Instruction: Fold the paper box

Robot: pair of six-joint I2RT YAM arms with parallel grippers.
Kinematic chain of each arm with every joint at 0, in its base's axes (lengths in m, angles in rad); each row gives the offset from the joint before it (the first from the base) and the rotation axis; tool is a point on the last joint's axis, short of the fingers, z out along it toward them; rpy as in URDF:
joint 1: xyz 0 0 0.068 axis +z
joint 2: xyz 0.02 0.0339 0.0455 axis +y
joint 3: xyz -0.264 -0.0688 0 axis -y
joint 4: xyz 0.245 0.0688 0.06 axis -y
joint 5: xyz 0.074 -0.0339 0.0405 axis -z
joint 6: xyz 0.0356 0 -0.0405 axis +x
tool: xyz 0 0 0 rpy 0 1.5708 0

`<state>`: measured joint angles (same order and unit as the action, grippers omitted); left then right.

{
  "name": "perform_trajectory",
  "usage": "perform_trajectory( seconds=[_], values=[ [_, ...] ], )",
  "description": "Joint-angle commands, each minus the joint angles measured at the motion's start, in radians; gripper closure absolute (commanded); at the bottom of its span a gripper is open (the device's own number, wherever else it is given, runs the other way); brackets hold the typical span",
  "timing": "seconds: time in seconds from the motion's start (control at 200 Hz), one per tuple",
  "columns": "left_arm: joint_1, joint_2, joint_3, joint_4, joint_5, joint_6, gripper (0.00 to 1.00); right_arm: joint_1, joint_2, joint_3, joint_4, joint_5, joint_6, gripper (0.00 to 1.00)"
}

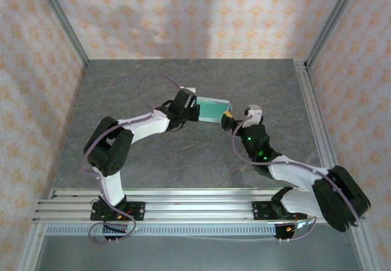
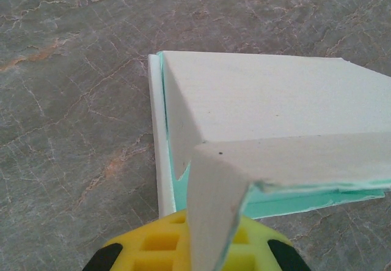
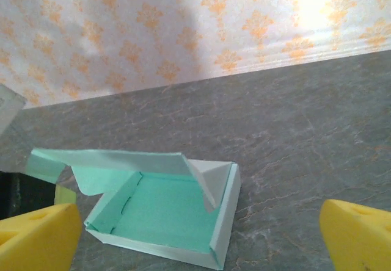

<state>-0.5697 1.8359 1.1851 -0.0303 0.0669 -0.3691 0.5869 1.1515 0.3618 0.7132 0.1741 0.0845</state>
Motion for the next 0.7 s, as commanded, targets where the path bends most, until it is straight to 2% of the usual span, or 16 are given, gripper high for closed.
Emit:
perform_trajectory(
  seconds=[0.0, 0.08, 0.22, 0.285, 0.405, 0.5, 0.591, 0.666, 0.696],
  values=[
    [-0.007, 0.006, 0.022, -0.024, -0.005, 0.008, 1.00, -0.027, -0.067, 0.064, -0.155, -0.049, 0.009, 0.00],
    [-0.007, 0.006, 0.021, -0.021, -0.003, 0.006, 0.96, -0.059, -0.066, 0.151, -0.284, -0.080, 0.059, 0.00],
    [-0.008, -0.004, 0.013, -0.013, 0.002, 0.002, 0.84, -0.089, -0.009, 0.262, -0.358, -0.054, 0.154, 0.01],
    [-0.007, -0.016, 0.002, -0.007, 0.006, 0.000, 0.73, -0.123, 0.027, 0.336, -0.428, -0.066, 0.257, 0.02],
    [-0.009, -0.060, -0.062, 0.060, 0.040, -0.010, 0.54, -0.164, 0.180, 0.513, -0.612, -0.147, 0.352, 0.03],
    [-0.011, -0.101, -0.112, 0.107, 0.073, -0.014, 0.39, -0.177, 0.279, 0.588, -0.645, -0.190, 0.392, 0.04],
    [-0.025, -0.163, -0.181, 0.172, 0.101, 0.006, 0.34, -0.201, 0.367, 0.657, -0.691, -0.243, 0.442, 0.05],
    [-0.030, -0.226, -0.259, 0.258, 0.178, 0.064, 0.31, -0.215, 0.437, 0.718, -0.752, -0.258, 0.439, 0.05],
    [-0.030, -0.252, -0.283, 0.285, 0.201, 0.085, 0.27, -0.215, 0.458, 0.733, -0.767, -0.259, 0.424, 0.05]
  ],
)
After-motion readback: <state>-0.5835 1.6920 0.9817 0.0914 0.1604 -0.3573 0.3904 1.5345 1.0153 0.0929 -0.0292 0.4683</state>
